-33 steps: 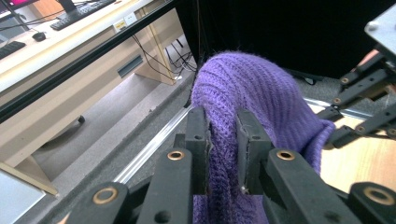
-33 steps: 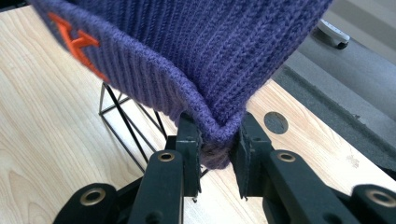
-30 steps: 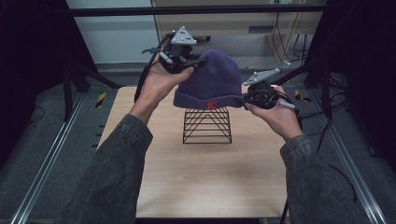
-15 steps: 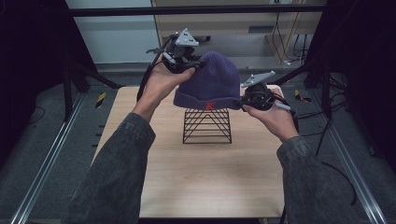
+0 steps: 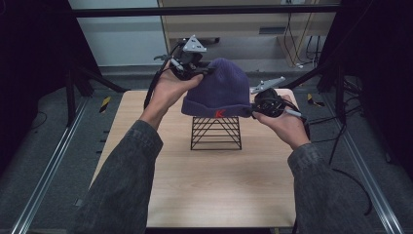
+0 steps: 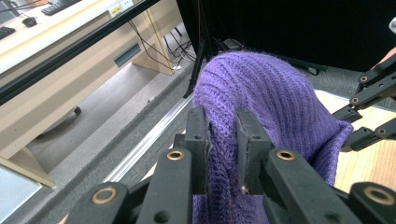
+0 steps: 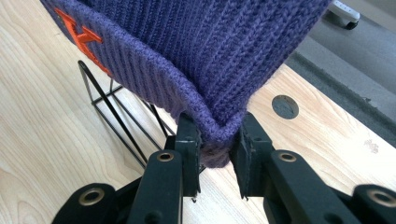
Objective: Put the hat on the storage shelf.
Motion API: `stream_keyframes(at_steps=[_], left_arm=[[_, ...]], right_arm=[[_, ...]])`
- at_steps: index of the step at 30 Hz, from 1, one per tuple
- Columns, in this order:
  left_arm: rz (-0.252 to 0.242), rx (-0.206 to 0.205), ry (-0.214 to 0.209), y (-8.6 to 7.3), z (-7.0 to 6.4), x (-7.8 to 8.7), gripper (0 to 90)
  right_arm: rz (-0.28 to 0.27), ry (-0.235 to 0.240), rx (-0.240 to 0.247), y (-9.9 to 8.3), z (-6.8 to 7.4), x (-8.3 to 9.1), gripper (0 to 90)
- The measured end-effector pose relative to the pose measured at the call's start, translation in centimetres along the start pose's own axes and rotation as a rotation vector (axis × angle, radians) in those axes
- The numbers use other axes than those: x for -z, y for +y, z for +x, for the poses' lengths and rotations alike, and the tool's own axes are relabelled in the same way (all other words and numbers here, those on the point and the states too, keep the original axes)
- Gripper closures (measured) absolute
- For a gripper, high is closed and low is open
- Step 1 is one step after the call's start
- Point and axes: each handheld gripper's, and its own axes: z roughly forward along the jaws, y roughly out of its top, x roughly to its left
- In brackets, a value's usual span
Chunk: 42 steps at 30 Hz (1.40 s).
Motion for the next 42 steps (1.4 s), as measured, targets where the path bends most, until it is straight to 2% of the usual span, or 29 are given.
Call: stream_keyframes(at_steps=[21,29,37,42], left_arm=[[0.016,0.021,-0.022,-1.7,-0.1,-1.4,75.9],[0.023,0.014,-0.033,-2.3,-0.3,-1.7,75.9],[0.023,0.041,-0.054,-3.8,-0.4,-1.9,75.8],[0.029,0.041,-0.063,-4.5,-0.8,-2.1,75.7]], right_arm=[[0.032,0.015,-0.015,-1.3,0.1,-1.5,73.4],[0.047,0.022,-0.022,-1.8,0.4,-2.3,73.3],[0.065,0.023,-0.017,-2.4,0.6,-3.1,73.2],[0.074,0.030,-0.022,-2.9,0.7,-3.7,72.9]])
